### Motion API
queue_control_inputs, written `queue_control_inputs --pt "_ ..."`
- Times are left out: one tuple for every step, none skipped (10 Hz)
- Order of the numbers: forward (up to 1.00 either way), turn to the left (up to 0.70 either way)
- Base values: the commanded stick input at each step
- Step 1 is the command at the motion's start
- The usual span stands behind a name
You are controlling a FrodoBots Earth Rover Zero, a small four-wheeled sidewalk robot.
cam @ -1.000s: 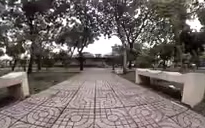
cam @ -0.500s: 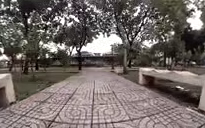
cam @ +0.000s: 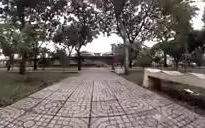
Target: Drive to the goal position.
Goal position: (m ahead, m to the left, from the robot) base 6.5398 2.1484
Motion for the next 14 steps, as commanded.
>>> queue_control_inputs --pt "0.7 0.0" --pt "0.7 0.0" --pt "0.7 0.0" --pt "0.7 0.0" --pt "0.7 0.0" --pt "0.7 0.0" --pt "0.7 0.0" --pt "0.7 0.0" --pt "0.7 0.0" --pt "0.7 0.0" --pt "0.7 0.0" --pt "0.7 0.0" --pt "0.7 0.0" --pt "0.7 0.0"
